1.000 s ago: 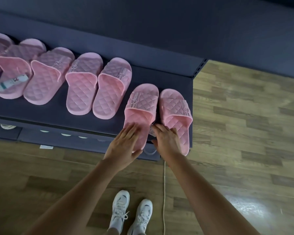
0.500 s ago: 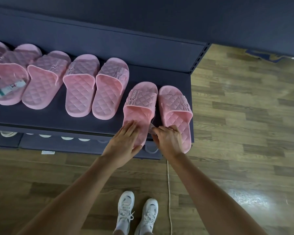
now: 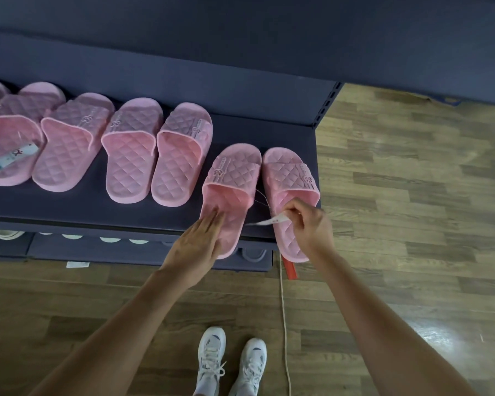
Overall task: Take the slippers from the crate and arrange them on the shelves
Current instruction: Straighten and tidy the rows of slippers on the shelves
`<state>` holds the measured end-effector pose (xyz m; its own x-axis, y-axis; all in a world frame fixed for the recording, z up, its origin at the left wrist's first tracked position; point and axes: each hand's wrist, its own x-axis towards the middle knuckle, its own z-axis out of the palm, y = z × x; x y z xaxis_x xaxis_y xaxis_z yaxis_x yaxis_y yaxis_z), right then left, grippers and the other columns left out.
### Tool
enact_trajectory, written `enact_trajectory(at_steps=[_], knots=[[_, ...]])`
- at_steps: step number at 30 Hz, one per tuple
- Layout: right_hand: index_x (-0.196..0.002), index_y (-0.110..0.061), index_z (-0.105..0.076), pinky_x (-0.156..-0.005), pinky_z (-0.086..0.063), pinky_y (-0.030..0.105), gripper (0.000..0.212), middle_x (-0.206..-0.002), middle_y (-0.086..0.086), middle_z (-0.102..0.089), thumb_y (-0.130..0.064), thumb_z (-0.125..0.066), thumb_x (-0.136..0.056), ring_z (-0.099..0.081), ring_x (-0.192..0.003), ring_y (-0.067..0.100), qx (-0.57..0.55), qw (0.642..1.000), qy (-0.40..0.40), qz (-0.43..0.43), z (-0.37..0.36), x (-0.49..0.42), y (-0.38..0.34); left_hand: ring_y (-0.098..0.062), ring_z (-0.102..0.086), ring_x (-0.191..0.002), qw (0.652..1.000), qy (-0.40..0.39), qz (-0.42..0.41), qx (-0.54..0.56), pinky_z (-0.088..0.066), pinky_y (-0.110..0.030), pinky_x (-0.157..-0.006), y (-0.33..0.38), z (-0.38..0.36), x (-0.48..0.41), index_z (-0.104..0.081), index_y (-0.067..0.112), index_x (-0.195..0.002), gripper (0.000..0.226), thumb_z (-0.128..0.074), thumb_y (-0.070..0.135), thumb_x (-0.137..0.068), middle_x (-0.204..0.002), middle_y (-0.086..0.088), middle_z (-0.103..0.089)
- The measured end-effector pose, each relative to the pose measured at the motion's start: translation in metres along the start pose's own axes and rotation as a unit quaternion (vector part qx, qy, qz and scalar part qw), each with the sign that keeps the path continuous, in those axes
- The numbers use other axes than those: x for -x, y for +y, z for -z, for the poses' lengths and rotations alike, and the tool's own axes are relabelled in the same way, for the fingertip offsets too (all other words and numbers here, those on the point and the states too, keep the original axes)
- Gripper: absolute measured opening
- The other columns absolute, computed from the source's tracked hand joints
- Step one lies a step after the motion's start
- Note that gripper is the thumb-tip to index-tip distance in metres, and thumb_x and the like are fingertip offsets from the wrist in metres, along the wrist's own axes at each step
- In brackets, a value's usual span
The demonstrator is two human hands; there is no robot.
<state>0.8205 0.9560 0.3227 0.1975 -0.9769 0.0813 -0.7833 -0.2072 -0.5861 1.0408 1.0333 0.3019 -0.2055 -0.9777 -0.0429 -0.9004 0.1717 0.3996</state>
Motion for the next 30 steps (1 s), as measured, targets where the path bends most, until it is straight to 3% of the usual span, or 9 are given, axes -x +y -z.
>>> enact_trajectory(at_steps=[3,6,11,15,19,20,23,27,30], knots=[[-0.083,-0.007,-0.065,-0.059,-0.043,0.024,0.009,-0.069,-0.008,-0.062,-0.008,-0.058,-0.089,-0.058,-0.062,0.010,-0.086,0.994,-0.042,-0.052,0.005,-0.007,-0.004,-0.030,-0.048,-0.125,0.999,-0.025,-0.016,-0.022,-0.040,-0.042,-0.101,0.000,-0.006,0.002,-0.046,0.000,-0.132,0.054,-0.031,0.031,-0.090,-0.137,-0.017,-0.048],[-0.085,-0.009,-0.067,-0.063,-0.044,0.009,0.009,-0.075,-0.018,-0.061,-0.005,-0.060,-0.087,-0.058,-0.070,-0.005,-0.170,0.982,-0.051,-0.072,0.000,-0.008,-0.019,-0.028,-0.042,-0.130,1.000,-0.002,0.011,0.022,-0.030,-0.042,-0.104,0.003,-0.007,0.002,-0.044,0.001,-0.134,0.052,-0.034,0.028,-0.091,-0.140,-0.016,-0.046],[-0.113,-0.014,-0.065,-0.085,-0.045,0.010,0.028,-0.105,-0.007,-0.068,-0.009,-0.064,-0.086,-0.062,-0.100,0.005,-0.195,0.965,-0.162,-0.069,-0.017,0.000,-0.038,-0.031,-0.036,-0.134,0.994,0.039,0.065,0.075,-0.031,-0.045,-0.109,-0.001,-0.008,0.006,-0.035,-0.004,-0.138,0.065,-0.065,0.006,-0.081,-0.143,-0.020,-0.039],[-0.115,-0.020,-0.064,-0.082,-0.043,0.005,0.027,-0.109,-0.017,-0.063,-0.017,-0.061,-0.088,-0.058,-0.100,-0.003,-0.153,0.984,-0.035,-0.086,-0.012,0.010,-0.030,-0.025,-0.023,-0.138,0.993,0.029,0.081,0.083,-0.021,-0.038,-0.111,-0.003,-0.004,0.010,-0.023,0.000,-0.144,0.081,-0.069,0.016,-0.080,-0.150,-0.016,-0.028],[-0.113,-0.014,-0.064,-0.079,-0.043,0.007,0.027,-0.113,-0.003,-0.065,-0.010,-0.059,-0.087,-0.062,-0.101,0.014,-0.085,0.989,0.075,-0.095,-0.004,0.018,-0.001,-0.014,-0.012,-0.138,0.994,0.027,0.056,0.088,-0.016,-0.034,-0.114,0.000,0.001,0.000,-0.020,0.004,-0.146,0.078,-0.042,0.049,-0.087,-0.152,-0.011,-0.020],[-0.118,-0.012,-0.061,-0.084,-0.043,0.010,0.033,-0.119,0.002,-0.063,-0.010,-0.060,-0.085,-0.060,-0.107,0.019,-0.059,0.993,0.060,-0.088,-0.004,0.020,0.007,-0.016,-0.014,-0.139,0.995,0.026,0.043,0.082,-0.015,-0.033,-0.113,0.000,0.001,-0.004,-0.021,0.004,-0.146,0.081,-0.035,0.054,-0.084,-0.152,-0.011,-0.021],[-0.130,-0.003,-0.051,-0.101,-0.041,0.046,0.058,-0.136,0.020,-0.048,-0.031,-0.056,-0.080,-0.043,-0.129,0.035,0.011,0.998,-0.024,-0.052,-0.014,0.029,0.028,-0.022,-0.008,-0.144,0.999,0.002,0.014,0.044,-0.006,-0.031,-0.115,-0.001,-0.006,-0.017,-0.010,0.008,-0.146,0.085,-0.024,0.062,-0.082,-0.154,-0.010,-0.015],[-0.137,-0.006,-0.042,-0.107,-0.027,0.047,0.065,-0.149,0.020,-0.025,-0.040,-0.054,-0.083,-0.014,-0.140,0.032,0.018,0.997,-0.053,-0.058,-0.025,0.037,0.024,-0.025,-0.005,-0.144,1.000,-0.014,0.011,0.000,0.001,-0.031,-0.117,-0.006,-0.022,-0.024,-0.008,0.004,-0.143,0.083,0.000,0.066,-0.088,-0.154,-0.015,-0.017],[-0.141,-0.012,-0.037,-0.107,-0.032,0.054,0.063,-0.153,0.015,-0.019,-0.024,-0.065,-0.085,-0.009,-0.142,0.031,0.022,0.996,-0.039,-0.081,-0.032,0.036,0.018,-0.024,-0.013,-0.139,0.999,0.016,0.023,0.022,0.000,-0.029,-0.115,0.003,-0.026,-0.027,-0.028,-0.004,-0.139,0.063,-0.023,0.042,-0.097,-0.146,-0.022,-0.033]])
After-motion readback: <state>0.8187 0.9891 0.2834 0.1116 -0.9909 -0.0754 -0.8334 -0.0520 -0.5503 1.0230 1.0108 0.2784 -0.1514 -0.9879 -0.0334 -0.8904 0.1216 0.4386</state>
